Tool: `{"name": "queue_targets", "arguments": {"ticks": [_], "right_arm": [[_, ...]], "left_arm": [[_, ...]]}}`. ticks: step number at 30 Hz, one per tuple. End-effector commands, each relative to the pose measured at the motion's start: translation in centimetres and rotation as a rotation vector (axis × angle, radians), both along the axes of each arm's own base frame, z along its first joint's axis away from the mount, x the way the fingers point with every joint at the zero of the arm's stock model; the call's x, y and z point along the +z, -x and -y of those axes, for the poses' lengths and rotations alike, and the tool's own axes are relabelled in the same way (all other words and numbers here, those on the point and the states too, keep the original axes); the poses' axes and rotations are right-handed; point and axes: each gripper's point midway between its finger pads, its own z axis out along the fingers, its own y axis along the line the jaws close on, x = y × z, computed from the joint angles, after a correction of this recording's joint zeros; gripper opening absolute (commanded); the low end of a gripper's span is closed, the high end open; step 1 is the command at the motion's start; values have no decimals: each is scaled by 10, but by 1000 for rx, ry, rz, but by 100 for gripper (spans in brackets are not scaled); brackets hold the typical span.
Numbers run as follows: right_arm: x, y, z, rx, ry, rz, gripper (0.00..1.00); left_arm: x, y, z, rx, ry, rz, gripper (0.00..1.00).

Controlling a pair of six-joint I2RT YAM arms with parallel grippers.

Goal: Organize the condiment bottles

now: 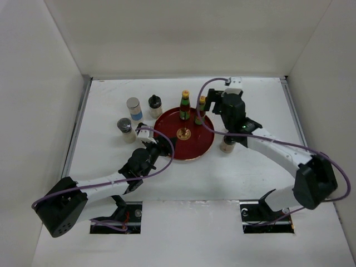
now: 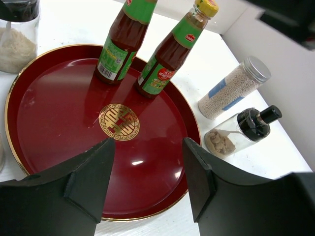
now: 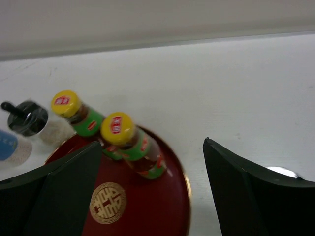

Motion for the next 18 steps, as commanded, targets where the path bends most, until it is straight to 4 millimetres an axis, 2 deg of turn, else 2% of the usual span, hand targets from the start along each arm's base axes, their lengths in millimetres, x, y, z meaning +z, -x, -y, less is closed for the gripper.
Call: {"name": "queue_targets", "arguments": {"ticks": [1, 3, 6, 10, 18], "right_arm": [[24, -2, 65, -188, -76, 75, 93], [10, -2, 94, -279, -48, 34, 98], [-20, -6, 110, -325, 39, -65, 100], [-53, -5, 115, -335, 79, -144, 100], [-81, 4, 120, -344, 104, -211, 100]], "left_arm": [[33, -2, 5, -9, 90, 71, 56], [30, -3, 7, -12, 83, 64, 57], [29, -3, 8, -14, 82, 62, 58], [30, -4, 5, -5, 84, 65, 58], [28, -3, 8, -14, 82, 59, 59]]}}
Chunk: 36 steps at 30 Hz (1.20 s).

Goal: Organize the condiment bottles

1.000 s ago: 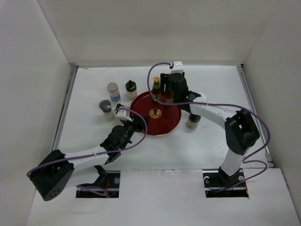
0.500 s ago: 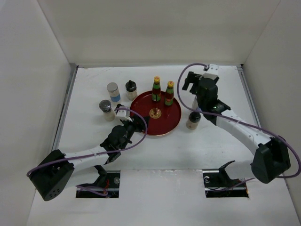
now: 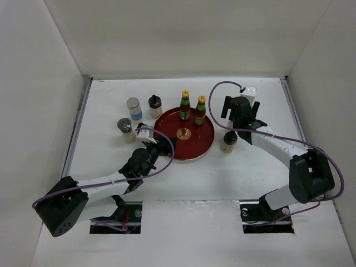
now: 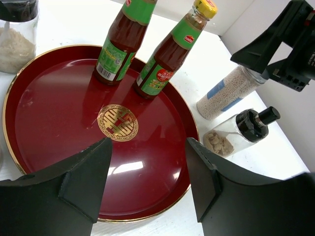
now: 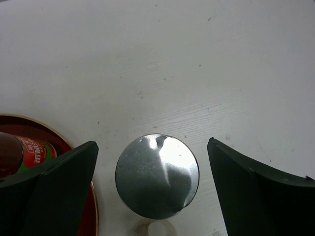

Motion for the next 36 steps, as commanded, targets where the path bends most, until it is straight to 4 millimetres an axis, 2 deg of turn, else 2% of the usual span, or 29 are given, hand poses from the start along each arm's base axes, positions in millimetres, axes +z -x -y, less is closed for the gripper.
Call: {"name": "queue_targets", "arguments": {"ticks": [1, 2, 5, 6, 8, 11, 14, 17, 22, 26, 30, 36], "right_arm": [[-1, 3, 4, -30, -21, 14, 100], [-4, 4, 4, -31, -25, 9, 97], [-2, 3, 5, -33, -33, 20, 75], [3, 2, 3, -29, -39, 34, 67], [17, 0, 3, -34, -49, 71, 58], [51, -2, 3, -34, -69, 167, 55], [90, 6, -15, 25, -86, 293, 54], [102, 13, -42, 103, -83, 317, 54], [94, 26, -83, 211, -103, 293, 52], [85, 37, -131, 335, -168, 265, 52], [82, 39, -172, 435, -203, 251, 51], [71, 29, -202, 476, -199, 234, 53]], "left_arm": [[29, -3, 7, -14, 74, 61, 59], [29, -3, 7, -12, 74, 61, 59], [27, -3, 6, -11, 75, 58, 59], [28, -3, 6, -11, 76, 59, 59], [29, -3, 7, -9, 73, 62, 59], [29, -3, 5, -8, 78, 61, 59], [32, -2, 4, -4, 79, 70, 59], [29, -3, 4, -5, 79, 62, 59], [28, -4, 3, 0, 76, 59, 59], [28, -6, 2, 8, 77, 60, 59], [27, -6, 1, 11, 76, 57, 59], [27, -6, -1, 15, 77, 57, 59]]}}
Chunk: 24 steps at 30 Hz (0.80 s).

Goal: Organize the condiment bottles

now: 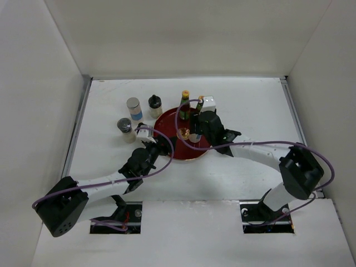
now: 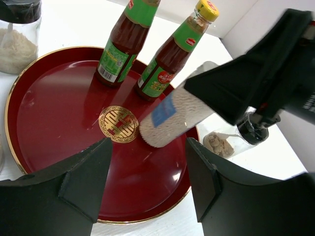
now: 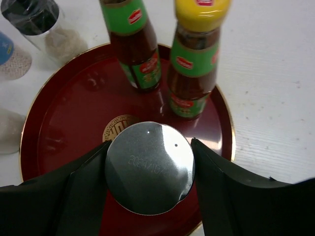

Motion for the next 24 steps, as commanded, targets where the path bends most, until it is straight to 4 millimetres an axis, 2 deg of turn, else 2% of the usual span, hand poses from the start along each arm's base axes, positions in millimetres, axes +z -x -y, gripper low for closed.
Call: {"name": "queue_targets", "arguments": {"ticks": [1, 5, 6, 9, 11, 14, 17, 19, 22, 24], "right_arm": [[66, -26, -31, 9, -175, 158, 53], [60, -37, -42, 16, -167, 157, 56], [56, -39, -43, 9, -156, 149, 61], [51, -40, -42, -1, -142, 138, 85], [53, -36, -37, -2, -132, 137, 91], [67, -25, -22, -17, -144, 158, 94], [85, -5, 7, -47, -171, 195, 94], [87, 8, 39, -112, -165, 209, 92], [73, 27, 89, -222, -108, 183, 93], [54, 42, 122, -299, -47, 132, 96]], "left_arm": [[27, -5, 1, 7, 72, 58, 59], [24, -5, 2, 6, 69, 52, 59], [25, -5, 2, 6, 70, 53, 59], [24, -6, 0, 12, 69, 52, 59], [25, -6, -1, 13, 72, 54, 59], [25, -6, -2, 18, 74, 55, 59], [25, -6, -2, 15, 78, 53, 59], [26, -5, -1, 10, 80, 55, 59], [25, -5, 0, 9, 83, 52, 59], [26, -4, 1, 4, 85, 54, 59]]}}
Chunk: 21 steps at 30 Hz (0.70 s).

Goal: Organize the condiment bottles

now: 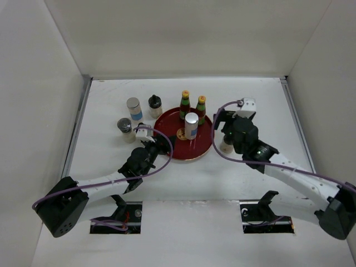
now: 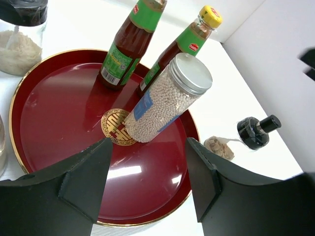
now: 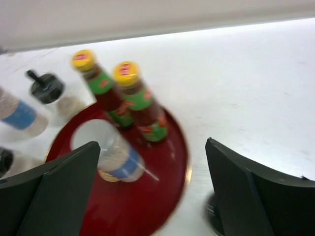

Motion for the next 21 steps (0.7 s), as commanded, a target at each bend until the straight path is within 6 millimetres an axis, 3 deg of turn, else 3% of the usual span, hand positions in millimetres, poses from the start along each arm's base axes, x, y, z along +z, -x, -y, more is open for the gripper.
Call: {"name": "queue_targets", "arguments": {"ticks": [1, 3, 6, 14, 17, 21], "right_arm": [[-40, 21, 61, -184, 91, -113, 100], [-61, 31, 76, -212, 90, -177, 100], [-84, 35, 70, -165, 63, -250, 100], [-115, 11, 51, -138, 52, -302, 99], [-118, 2, 49, -143, 81, -304, 93], [-122, -5, 50, -162, 117, -312, 75]], "left_arm": [[26, -2, 6, -13, 67, 60, 59], [23, -2, 6, -12, 63, 56, 59], [24, -3, 6, -12, 65, 58, 59], [26, -3, 4, -7, 64, 67, 59], [24, -2, 3, -7, 64, 62, 59], [26, -3, 2, -4, 58, 69, 59]]}}
